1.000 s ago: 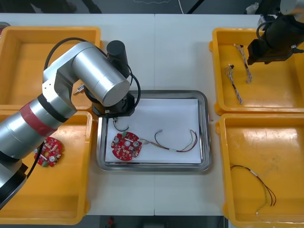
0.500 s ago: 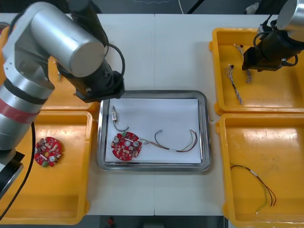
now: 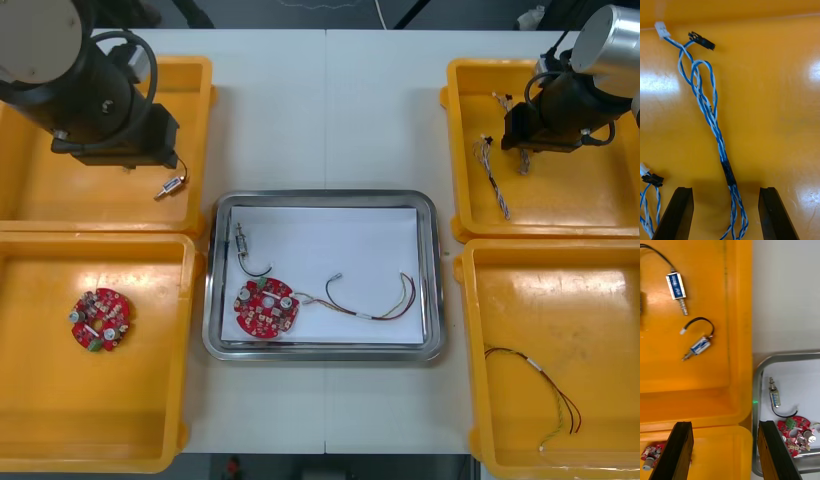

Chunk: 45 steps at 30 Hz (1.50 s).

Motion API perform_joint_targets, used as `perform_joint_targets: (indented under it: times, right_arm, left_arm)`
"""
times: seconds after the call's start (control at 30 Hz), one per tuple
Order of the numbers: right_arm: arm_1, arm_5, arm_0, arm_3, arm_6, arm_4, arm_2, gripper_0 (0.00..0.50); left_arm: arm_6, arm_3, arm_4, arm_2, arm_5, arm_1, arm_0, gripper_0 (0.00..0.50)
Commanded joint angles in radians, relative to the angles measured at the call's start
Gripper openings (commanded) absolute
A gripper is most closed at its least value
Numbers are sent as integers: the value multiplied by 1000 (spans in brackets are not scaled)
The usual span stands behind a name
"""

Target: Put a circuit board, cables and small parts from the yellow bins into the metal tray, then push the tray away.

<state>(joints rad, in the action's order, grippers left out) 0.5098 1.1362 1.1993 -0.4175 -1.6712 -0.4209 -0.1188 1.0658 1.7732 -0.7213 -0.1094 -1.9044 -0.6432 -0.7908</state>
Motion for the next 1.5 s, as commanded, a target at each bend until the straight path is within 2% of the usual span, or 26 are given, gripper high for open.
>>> perform_joint_targets:
  times: [0.03,0.4,0.43,0.47,0.5,0.53,0.73,0.9,1.0,1.2,1.33,1.5]
  right_arm:
    - [-8,-15,-9,-14,14,-10,-12,500]
    - [-10,-29,-40,-14,19,-19,-2,500]
    - [-10,-29,-41,-14,19,-25,1,382]
    - [-10,-29,-43,-14,19,-32,4,97]
    - [-10,-27,-44,-14,18,-36,5,31]
    - [-10,-27,-44,-14,19,-45,8,0]
    - [-4,-10,-43,-18,22,-41,14,0]
    - [19,93,-43,-106,24,-4,14,0]
    - [32,203,-44,-211,24,73,10,0]
    - [35,427,-47,-388,24,162,-18,0]
    - [35,588,-67,-518,18,183,-32,0]
    - [35,771,-132,-738,18,168,-36,0]
  left_arm:
    - [123,-52,5,48,36,-59,-45,500]
    - [316,-281,77,54,222,-67,-104,500]
    - [336,-299,83,54,245,-67,-108,500]
    - [355,-316,85,54,268,-67,-110,500]
    - [365,-324,88,53,278,-65,-110,500]
    - [384,-340,92,53,306,-67,-110,500]
    - [467,-425,100,51,423,-62,-110,500]
    - [505,-492,99,11,527,-62,-110,500]
    - [510,-540,99,-30,599,-61,-110,500]
    - [525,-615,106,-72,697,-56,-110,500]
    - [533,-646,114,-87,742,-49,-110,500]
    - [540,-673,125,-88,755,-39,-110,500]
